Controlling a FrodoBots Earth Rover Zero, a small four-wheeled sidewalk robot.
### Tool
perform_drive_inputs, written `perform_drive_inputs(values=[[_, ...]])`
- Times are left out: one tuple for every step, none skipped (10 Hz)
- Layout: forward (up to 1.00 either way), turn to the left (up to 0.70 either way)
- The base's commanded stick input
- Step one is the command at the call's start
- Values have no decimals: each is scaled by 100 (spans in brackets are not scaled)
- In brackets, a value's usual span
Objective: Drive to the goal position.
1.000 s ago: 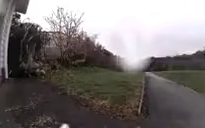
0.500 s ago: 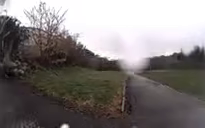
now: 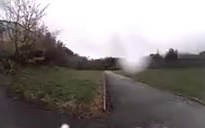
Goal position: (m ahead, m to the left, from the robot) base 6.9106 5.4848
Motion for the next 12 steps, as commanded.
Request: perform_drive_inputs(values=[[0,-70],[0,-70],[0,-70],[0,-70],[0,-70],[64,0],[70,0],[70,0],[70,0],[70,0],[70,0],[70,0]])
